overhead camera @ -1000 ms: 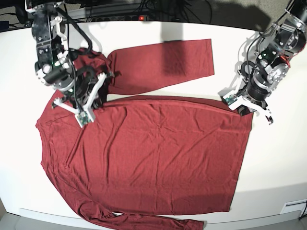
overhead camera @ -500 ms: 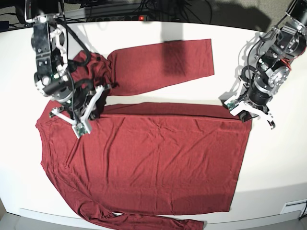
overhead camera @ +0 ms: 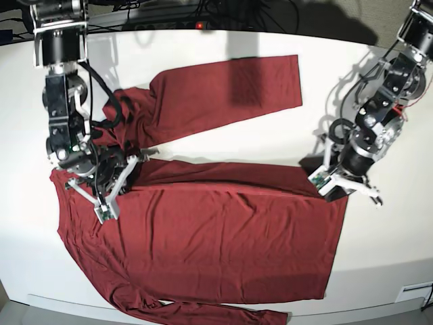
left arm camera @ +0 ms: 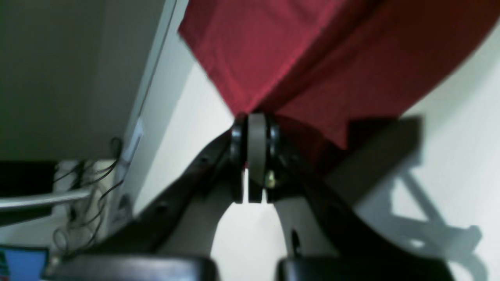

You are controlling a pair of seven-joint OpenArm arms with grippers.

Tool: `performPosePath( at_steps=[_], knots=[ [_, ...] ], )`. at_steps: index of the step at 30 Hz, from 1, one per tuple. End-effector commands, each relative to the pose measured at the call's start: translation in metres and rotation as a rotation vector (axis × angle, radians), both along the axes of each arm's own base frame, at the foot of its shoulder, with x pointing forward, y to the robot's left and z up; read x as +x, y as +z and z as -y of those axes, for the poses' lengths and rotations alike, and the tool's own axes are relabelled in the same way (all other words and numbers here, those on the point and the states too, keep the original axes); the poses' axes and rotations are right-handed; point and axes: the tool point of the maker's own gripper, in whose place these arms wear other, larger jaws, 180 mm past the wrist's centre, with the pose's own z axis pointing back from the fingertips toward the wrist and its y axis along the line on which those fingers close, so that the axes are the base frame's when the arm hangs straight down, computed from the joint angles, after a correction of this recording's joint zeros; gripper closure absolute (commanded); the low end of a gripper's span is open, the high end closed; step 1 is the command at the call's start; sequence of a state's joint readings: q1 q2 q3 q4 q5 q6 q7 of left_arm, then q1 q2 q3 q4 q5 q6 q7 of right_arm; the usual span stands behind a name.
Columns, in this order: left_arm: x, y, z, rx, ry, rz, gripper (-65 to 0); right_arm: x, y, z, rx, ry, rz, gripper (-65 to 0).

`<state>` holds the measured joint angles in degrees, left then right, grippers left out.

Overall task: Fold the T-shirt properly
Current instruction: 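Lift both shoulders and pull them toward the hem, then lay the shoulders down across the shirt body and open both grippers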

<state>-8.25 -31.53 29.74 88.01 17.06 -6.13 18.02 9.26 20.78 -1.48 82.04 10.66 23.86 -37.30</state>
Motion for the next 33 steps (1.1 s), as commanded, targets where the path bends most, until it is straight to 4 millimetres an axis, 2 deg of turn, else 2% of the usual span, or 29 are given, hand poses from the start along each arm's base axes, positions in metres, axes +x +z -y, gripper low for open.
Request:
performPosePath(
  at_steps=[1,5,12,18,25,33],
  knots=[
    [0.012,0.017,-0.002,-0.002,0.008,0.055,0.0,0.016,0.018,0.004,-0.001,0.001,0.060,0.0],
    [0.027,0.016,-0.001,-0.013,0.031,0.057,0.0,0.026,0.020,0.009,0.000,-0.010,0.057,0.0],
    [0.051,-0.008,-0.019,-0.001,0.093,0.015,0.0,0.036,0.027,0.011,0.006,-0.014,0.083,0.0],
    [0.059,-0.023,-0.011,-0.033,0.088,-0.002,0.0,0.039,0.031,0.009,0.016,-0.009,0.111,0.0],
    [0.067,-0.021,-0.004,-0.050,0.072,0.013,0.0,0.048,0.038,0.009,0.022,-0.009,0.142,0.0],
    [0.070,-0.018,-0.006,-0.047,0.076,0.019,0.0,0.070,0.026,0.022,0.041,-0.011,0.067,0.0]
  ],
)
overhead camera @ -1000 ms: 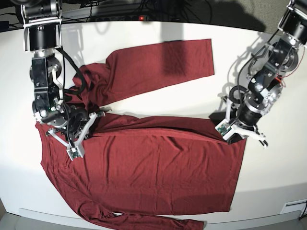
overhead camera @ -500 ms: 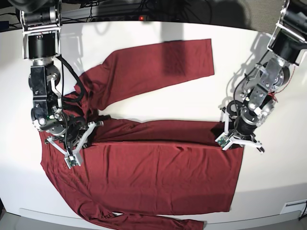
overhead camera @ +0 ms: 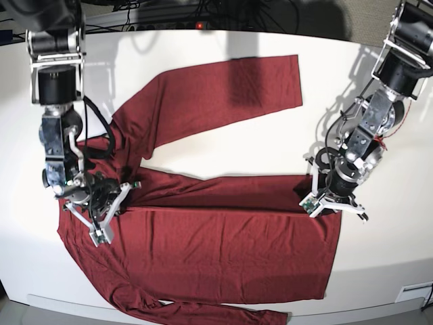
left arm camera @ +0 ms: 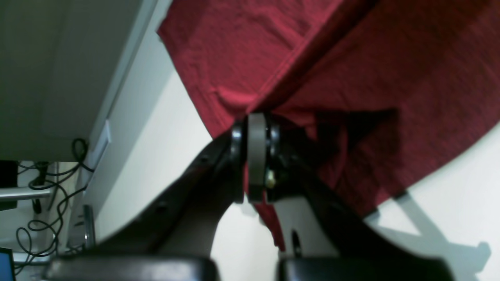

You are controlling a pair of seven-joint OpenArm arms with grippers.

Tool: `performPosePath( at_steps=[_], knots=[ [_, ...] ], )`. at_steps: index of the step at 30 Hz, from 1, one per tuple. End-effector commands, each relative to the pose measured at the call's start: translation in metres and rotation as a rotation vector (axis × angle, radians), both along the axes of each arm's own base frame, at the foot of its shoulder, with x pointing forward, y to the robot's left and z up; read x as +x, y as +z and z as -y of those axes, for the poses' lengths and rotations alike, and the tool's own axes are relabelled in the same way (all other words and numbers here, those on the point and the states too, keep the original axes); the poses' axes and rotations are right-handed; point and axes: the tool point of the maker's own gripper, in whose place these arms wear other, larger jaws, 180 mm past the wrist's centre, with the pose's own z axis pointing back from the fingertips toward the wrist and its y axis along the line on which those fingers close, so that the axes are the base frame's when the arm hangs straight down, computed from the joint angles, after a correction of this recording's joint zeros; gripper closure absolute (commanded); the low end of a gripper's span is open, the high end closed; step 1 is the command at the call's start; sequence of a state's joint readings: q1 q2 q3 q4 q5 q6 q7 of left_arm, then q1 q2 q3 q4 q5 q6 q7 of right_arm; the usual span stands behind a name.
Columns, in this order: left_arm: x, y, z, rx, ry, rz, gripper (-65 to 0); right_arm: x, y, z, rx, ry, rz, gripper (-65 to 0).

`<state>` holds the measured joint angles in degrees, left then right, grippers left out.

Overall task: Fold the T-shirt properly
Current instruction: 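Lay the shoulders down across the shirt body and open both grippers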

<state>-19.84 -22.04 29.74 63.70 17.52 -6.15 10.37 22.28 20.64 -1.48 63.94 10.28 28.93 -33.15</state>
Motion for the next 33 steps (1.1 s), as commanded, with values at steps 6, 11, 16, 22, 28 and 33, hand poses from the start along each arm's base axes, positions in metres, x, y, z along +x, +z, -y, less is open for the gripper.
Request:
performPosePath(
  at_steps=[6,11,16,22,28,33],
  knots=[
    [0.014,0.019,-0.005,0.001,0.002,0.063,0.0,0.038,0.030,0.010,0.001,-0.025,0.070,0.0],
    [0.015,0.017,-0.007,0.000,-0.002,0.062,0.0,0.044,0.013,-0.016,0.033,0.006,0.043,0.0],
    [0.016,0.018,-0.006,-0.003,-0.007,0.068,0.0,0.046,0.006,-0.041,0.035,0.037,0.043,0.0],
    [0.017,0.018,-0.004,-0.018,-0.030,0.084,0.0,0.048,0.007,-0.032,0.009,0.004,0.056,0.0],
    [0.024,0.005,-0.015,-0.018,-0.021,0.068,0.0,0.056,0.013,-0.024,0.011,-0.063,0.104,0.0],
    [0.036,0.004,-0.023,-0.019,-0.009,0.068,0.0,0.059,0.015,-0.024,0.010,-0.077,0.127,0.0]
  ],
)
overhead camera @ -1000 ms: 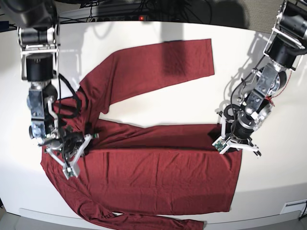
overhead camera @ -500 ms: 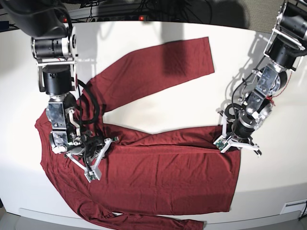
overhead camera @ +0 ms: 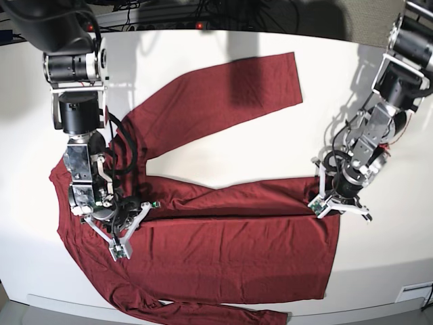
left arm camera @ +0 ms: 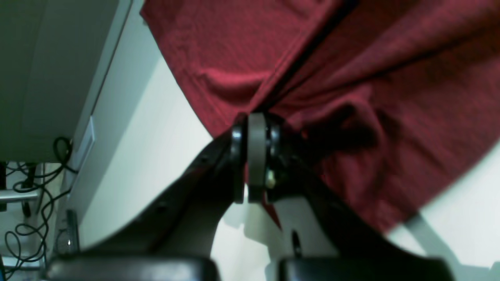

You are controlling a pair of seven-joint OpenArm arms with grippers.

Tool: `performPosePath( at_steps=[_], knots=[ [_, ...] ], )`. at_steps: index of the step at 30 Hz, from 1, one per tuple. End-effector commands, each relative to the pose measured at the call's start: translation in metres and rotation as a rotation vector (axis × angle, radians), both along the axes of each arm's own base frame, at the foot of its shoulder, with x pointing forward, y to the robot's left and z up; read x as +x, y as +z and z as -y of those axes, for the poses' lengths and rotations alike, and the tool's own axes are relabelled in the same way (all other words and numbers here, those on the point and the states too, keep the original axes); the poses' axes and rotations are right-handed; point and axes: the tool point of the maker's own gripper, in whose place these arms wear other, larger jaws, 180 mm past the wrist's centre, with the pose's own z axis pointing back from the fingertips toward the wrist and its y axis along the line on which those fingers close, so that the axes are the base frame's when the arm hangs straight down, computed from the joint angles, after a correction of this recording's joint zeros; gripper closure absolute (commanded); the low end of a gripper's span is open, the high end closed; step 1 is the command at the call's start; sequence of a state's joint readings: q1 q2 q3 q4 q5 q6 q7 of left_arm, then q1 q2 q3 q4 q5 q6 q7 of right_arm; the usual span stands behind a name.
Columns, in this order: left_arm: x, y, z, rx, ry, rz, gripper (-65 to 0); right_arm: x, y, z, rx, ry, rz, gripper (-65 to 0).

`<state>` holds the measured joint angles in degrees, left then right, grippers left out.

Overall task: Fold the T-shirt properly
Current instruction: 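Lay the shoulders down across the shirt body and open both grippers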

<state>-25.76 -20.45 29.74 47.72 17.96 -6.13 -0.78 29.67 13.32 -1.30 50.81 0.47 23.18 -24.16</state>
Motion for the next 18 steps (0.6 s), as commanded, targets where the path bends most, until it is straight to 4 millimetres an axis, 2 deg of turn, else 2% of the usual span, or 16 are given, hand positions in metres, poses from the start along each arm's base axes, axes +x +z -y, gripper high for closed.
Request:
performPosePath(
  at_steps=[1,5,11,12,14,15,16,18],
  knots=[
    [0.018,0.026,-0.001,-0.013,-0.006,0.078,0.0,0.019,0.026,0.002,-0.001,0.000,0.080,0.0],
    [0.022,0.031,0.008,-0.035,-0.029,0.100,0.0,0.018,0.022,0.003,-0.001,-0.002,0.075,0.0],
    [0.021,0.027,0.007,-0.034,-0.023,0.091,0.0,0.016,0.017,0.004,0.004,-0.004,0.075,0.0],
    [0.022,0.028,0.007,-0.034,-0.023,0.093,0.0,0.018,0.018,0.004,-0.001,0.000,0.087,-3.7],
    [0.023,0.029,0.007,-0.034,-0.024,0.095,0.0,0.023,0.025,0.005,-0.032,0.017,0.140,-17.4],
    [0.023,0.029,0.007,-0.035,-0.026,0.097,-2.3,0.025,0.029,0.006,-0.049,0.026,0.164,-22.0],
    [0.023,0.031,0.008,-0.039,-0.033,0.103,-8.1,0.027,0.031,0.007,-0.067,0.033,0.178,-24.8],
    [0.023,0.033,0.010,-0.048,-0.047,0.117,-16.1,0.028,0.032,0.008,-0.092,0.042,0.188,-25.9]
  ],
)
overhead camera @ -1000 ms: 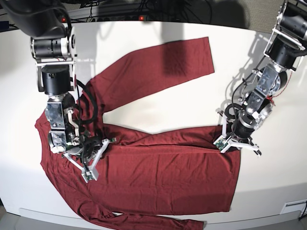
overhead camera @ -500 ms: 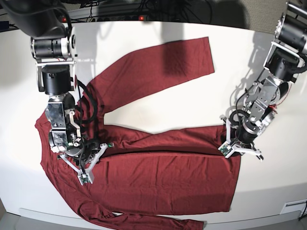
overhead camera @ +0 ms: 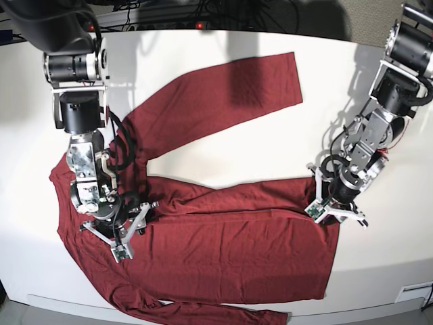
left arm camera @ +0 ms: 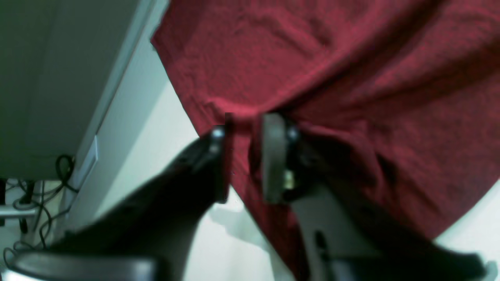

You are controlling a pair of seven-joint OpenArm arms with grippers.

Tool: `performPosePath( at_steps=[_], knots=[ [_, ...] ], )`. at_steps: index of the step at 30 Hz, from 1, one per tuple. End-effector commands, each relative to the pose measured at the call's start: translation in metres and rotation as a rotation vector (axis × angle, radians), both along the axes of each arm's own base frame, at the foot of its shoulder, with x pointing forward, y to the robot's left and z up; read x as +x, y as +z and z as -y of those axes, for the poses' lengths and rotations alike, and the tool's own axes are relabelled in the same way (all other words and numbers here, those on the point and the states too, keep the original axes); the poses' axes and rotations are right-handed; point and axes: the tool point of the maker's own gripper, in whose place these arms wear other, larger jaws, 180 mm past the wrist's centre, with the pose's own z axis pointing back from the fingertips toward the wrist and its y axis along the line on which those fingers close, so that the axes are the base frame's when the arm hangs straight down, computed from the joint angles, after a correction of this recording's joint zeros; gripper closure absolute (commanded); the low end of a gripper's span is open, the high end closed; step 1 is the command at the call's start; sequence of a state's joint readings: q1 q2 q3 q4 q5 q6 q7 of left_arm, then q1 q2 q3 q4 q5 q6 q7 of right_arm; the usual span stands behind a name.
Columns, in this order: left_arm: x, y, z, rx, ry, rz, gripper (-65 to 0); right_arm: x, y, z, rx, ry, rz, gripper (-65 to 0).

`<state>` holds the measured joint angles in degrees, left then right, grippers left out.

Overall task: Fold the T-shirt properly
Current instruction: 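Lay the shoulders down across the shirt body and open both grippers, then move the left gripper to the sleeve cuff and the right to the shoulder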

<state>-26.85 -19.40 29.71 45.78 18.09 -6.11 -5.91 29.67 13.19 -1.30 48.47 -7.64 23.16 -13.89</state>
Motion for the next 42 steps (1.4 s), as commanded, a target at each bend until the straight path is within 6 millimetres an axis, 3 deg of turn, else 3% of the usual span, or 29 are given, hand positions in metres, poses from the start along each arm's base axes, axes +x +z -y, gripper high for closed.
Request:
performPosePath(
  at_steps=[1,6,12,17,22,29,31,37,40,42],
  knots=[
    [0.017,0.026,-0.004,-0.006,0.002,0.073,-17.6,0.017,0.026,0.003,-0.003,0.001,0.074,-25.9],
    [0.017,0.027,-0.003,-0.008,0.000,0.077,-17.9,0.019,0.029,0.004,-0.017,0.005,0.096,-25.9],
    [0.021,0.031,-0.005,-0.005,0.004,0.085,-17.9,0.022,0.034,0.022,-0.068,-0.056,0.116,-25.9],
    [0.039,0.040,-0.031,0.031,0.078,0.117,-17.9,0.025,0.041,0.043,-0.097,-0.168,0.155,-25.9],
    [0.054,0.047,-0.052,0.051,0.114,0.118,-17.9,0.028,0.047,0.044,-0.094,-0.182,0.173,-25.9],
    [0.045,0.039,-0.033,0.007,0.049,0.137,-17.9,0.024,0.040,0.044,-0.062,-0.200,0.134,-25.9],
    [0.041,0.031,-0.033,0.012,0.063,0.113,-17.9,0.021,0.034,0.036,-0.006,-0.188,0.091,-25.9],
    [0.021,0.006,-0.059,0.025,0.204,-0.006,-17.9,0.004,0.028,-0.020,0.085,0.143,-0.012,-25.9],
    [0.006,0.020,-0.059,0.010,0.181,0.051,-17.9,-0.011,0.038,-0.029,0.099,0.237,-0.017,-25.9],
    [-0.009,0.036,-0.057,0.019,0.155,0.117,-17.9,-0.022,0.045,-0.024,0.065,0.258,-0.007,-25.8]
  ],
)
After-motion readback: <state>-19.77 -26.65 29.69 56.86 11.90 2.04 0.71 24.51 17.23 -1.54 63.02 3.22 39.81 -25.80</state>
